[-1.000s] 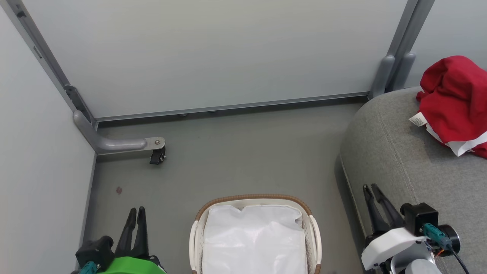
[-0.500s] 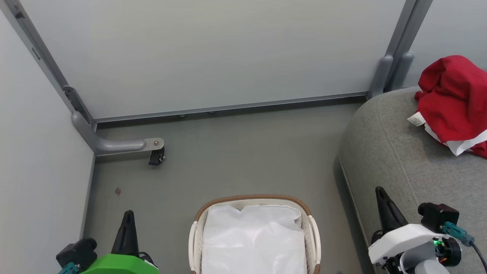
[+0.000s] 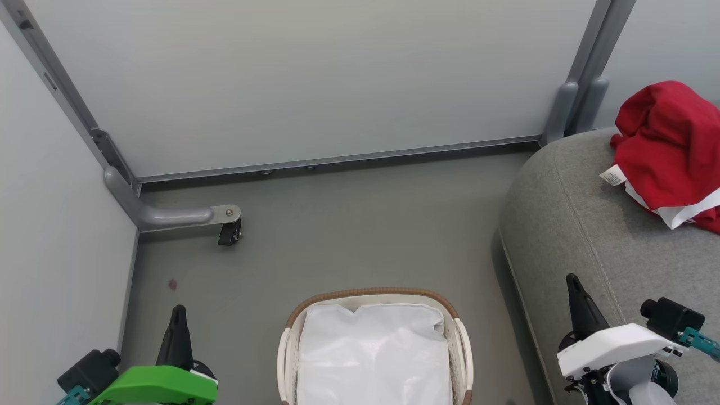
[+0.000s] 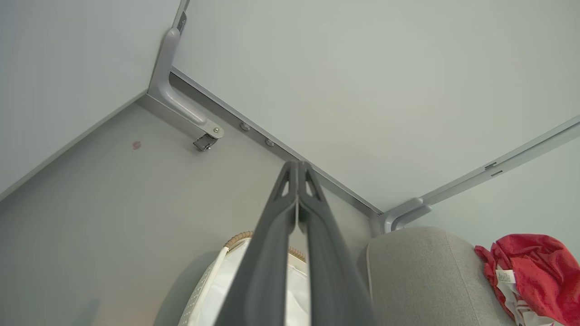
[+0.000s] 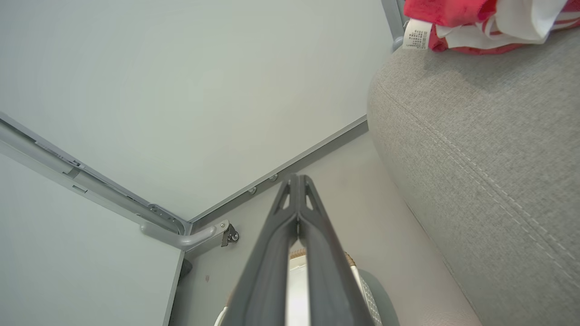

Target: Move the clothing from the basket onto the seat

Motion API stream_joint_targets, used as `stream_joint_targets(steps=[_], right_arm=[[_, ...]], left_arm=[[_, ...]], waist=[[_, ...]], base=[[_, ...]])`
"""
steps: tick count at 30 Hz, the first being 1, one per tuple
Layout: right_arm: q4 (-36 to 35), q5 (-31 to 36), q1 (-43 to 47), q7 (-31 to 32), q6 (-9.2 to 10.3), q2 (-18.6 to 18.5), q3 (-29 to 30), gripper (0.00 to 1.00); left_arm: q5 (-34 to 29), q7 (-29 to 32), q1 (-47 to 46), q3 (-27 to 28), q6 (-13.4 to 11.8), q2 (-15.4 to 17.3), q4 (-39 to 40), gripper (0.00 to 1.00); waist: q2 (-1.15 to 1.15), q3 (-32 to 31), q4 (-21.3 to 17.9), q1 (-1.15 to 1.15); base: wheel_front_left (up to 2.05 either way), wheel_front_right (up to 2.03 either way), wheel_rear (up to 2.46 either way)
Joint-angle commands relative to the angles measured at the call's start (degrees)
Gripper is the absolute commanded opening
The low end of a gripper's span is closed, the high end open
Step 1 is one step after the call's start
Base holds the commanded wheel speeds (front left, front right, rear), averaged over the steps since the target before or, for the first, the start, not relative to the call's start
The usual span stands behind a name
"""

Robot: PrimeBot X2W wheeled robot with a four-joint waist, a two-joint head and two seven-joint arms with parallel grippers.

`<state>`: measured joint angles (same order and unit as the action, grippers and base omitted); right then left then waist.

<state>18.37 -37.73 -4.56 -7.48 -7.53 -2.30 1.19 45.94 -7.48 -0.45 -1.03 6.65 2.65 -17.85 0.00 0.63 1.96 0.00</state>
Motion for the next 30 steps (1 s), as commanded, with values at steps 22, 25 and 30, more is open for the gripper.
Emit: stream_joint_targets(steps=[22,25,30], right_arm=[[-2.12,-17.95,-1.49,4.64,0.03,-0.48,1.92,0.0],[-2.27,-20.0,-1.54,5.14,0.03,-0.49,2.11,0.0],[-2.48,-23.15,-1.55,6.0,0.03,-0.52,2.42,0.0]], left_arm=[[15.15,4.59,-3.2,2.69,0.52,0.25,1.93,0.0],[16.95,5.13,-3.39,2.97,0.52,0.25,2.07,0.0],[19.61,5.95,-3.59,3.44,0.55,0.27,2.23,0.0]], waist=[[0.0,-0.1,-0.45,0.0],[0.0,-0.12,-0.51,0.0],[0.0,-0.14,-0.61,0.0]], base=[[0.0,0.0,0.0],[0.0,0.0,0.0],[0.0,0.0,0.0]])
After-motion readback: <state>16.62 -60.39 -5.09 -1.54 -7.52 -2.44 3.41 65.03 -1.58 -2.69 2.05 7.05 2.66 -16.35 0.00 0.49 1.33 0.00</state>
